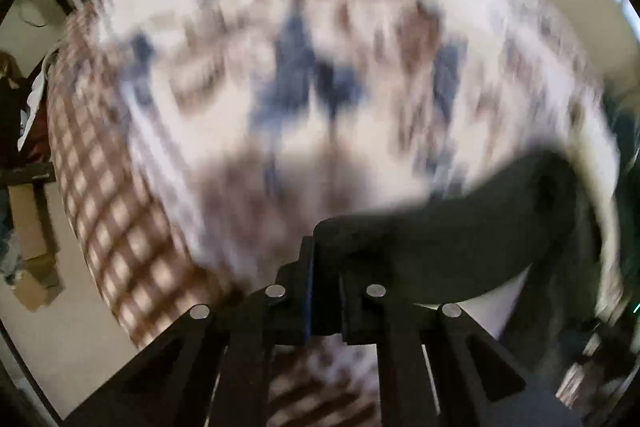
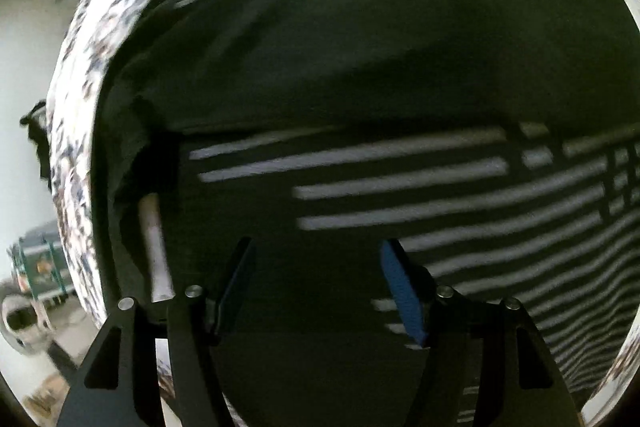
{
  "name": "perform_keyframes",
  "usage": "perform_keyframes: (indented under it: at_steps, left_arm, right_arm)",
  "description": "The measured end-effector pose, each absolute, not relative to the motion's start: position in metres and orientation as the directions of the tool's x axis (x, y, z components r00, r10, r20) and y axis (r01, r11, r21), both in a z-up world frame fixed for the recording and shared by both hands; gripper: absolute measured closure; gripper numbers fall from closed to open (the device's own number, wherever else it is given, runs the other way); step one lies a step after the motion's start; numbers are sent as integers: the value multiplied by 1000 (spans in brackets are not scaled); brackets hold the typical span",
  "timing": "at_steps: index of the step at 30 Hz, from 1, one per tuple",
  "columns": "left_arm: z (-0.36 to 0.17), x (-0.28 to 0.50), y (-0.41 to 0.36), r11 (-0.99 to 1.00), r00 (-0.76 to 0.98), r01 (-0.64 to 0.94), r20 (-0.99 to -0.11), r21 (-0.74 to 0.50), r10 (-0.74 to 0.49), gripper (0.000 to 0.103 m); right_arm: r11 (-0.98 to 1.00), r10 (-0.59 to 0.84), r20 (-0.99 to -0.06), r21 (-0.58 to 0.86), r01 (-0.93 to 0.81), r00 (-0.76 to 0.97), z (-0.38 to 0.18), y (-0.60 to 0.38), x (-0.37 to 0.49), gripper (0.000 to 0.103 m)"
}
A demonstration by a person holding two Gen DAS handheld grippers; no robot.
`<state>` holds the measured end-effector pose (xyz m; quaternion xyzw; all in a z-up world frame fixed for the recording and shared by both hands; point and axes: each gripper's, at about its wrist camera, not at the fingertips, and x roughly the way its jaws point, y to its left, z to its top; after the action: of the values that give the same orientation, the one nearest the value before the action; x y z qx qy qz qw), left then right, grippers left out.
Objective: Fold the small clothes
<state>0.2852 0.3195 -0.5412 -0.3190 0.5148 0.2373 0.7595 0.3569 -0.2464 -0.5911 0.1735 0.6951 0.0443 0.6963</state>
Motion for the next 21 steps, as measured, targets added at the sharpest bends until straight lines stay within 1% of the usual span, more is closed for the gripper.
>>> perform_keyframes:
  at_steps: [3,5,7,9,10,11,12,13,17,21]
  left_arm:
    - [-509,304,367,629,466,-715,-879,-306,102,96]
    - [-511,311,397,601,499,-722,-860,-343,109,93]
    - [-521,324,416,561,513,-725,-857,-399,53,91]
    - [-531,323,421,523,509,-733,-861,-434,0,85]
    - [-533,320,422,512,501,-743,-866,-431,-1,72]
    - [-536,314,418,497,492,-756,-871,-426,3,55]
    - [-541,301,419,455,493,-775,-870,-439,0,40]
    - [-546,293,419,421,497,-788,-868,-450,2,37]
    - [-573,259,422,264,500,-833,-866,-487,-20,36]
    - [-593,272,418,273,490,-830,-870,-487,-65,36]
  right_arm:
    - [940,311,-949,314,136,41,-583,-222,370,36]
    - [942,311,-949,314,116,49,-581,-198,382,36]
    - [945,307,-950,311,101,52,-582,-179,388,36]
    - [947,302,-952,306,97,49,-585,-163,392,36]
    - [946,305,-951,308,99,43,-588,-157,393,36]
    - [943,313,-949,315,105,38,-590,-153,393,36]
    - [942,316,-948,318,110,37,-592,-148,394,36]
    - [940,318,-947,320,114,35,-594,-145,395,36]
    - [934,329,-944,329,143,24,-602,-138,400,36]
    - [932,329,-944,327,160,13,-608,-137,405,36]
